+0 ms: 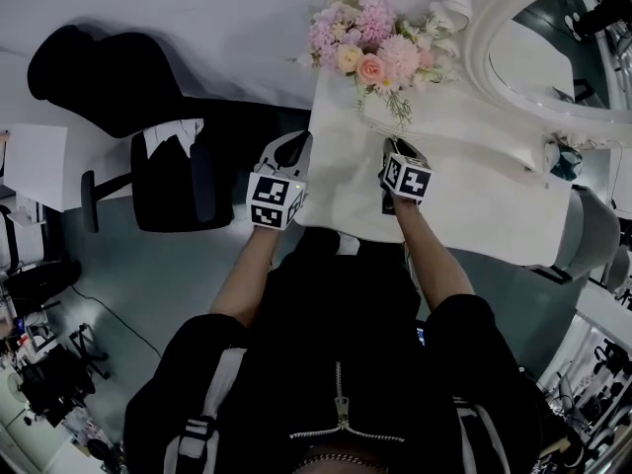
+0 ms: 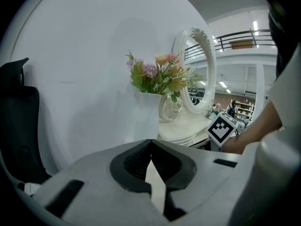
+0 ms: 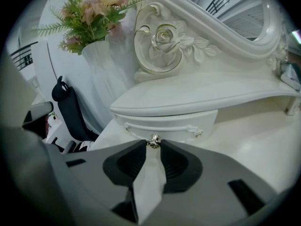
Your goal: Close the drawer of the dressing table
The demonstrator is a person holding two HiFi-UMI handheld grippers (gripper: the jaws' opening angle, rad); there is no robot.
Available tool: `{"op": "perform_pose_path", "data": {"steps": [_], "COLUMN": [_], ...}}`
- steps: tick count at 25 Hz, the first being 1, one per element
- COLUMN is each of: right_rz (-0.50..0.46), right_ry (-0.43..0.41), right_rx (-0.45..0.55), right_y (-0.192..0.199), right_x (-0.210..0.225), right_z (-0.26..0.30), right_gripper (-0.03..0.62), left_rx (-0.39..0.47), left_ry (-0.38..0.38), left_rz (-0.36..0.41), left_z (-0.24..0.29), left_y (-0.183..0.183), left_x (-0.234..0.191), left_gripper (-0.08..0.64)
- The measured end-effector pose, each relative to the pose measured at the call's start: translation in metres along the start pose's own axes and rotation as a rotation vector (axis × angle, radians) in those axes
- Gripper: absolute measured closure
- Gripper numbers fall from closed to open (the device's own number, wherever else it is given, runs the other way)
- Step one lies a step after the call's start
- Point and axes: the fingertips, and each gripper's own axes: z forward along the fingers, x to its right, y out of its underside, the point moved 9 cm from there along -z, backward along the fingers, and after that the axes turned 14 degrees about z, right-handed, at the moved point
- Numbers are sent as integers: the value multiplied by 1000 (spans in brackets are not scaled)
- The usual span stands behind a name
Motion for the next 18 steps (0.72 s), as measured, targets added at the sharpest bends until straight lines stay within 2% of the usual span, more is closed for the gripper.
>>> {"op": "perform_pose_path", "data": {"steps": [18], "right_rz": [3], "right_ry": [21], "right_rx": [8], "right_y": [-15], "right_x": [3], "right_z": [12], "right_gripper": [492], "left_rx": [-15], "left_ry": [1], "left_rz": [-2], "left_z": [3], "left_y": [2], "left_x": [-6], "left_gripper": [560]}}
